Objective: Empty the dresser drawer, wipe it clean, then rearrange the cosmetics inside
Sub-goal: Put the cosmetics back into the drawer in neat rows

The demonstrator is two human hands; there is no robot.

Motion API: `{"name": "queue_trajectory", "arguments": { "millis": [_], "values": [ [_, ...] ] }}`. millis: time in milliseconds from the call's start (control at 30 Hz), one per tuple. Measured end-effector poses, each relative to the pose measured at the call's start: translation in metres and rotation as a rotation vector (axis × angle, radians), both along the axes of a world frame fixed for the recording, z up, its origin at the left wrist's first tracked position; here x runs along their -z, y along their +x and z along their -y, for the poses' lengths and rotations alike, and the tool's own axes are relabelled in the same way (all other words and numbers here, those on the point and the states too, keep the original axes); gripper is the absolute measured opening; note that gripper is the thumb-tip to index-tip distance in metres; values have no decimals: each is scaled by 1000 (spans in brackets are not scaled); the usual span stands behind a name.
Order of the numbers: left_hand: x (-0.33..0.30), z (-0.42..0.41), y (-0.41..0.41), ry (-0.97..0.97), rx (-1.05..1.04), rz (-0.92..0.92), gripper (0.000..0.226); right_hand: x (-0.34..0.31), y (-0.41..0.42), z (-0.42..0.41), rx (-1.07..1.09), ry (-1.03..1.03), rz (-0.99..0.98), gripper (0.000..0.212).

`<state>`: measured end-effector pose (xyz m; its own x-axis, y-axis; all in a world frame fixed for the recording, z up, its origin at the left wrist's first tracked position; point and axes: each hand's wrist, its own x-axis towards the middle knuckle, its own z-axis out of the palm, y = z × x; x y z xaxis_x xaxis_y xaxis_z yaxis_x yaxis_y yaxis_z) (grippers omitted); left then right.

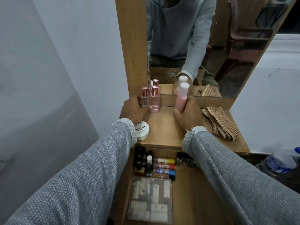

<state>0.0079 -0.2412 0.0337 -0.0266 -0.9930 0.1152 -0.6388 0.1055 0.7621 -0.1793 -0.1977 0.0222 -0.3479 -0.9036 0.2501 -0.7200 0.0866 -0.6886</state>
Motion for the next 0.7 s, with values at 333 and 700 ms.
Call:
{"name": "queue_trajectory", "arguments": {
  "millis": [333, 700],
  "values": [
    [2, -10, 8, -263, 128, -48, 60, 1, 45, -36, -221, -466, -195, 34],
    [-5, -8, 12, -329, 276, 53, 56, -7, 64, 19, -277, -283, -297, 66]
  ]
}}
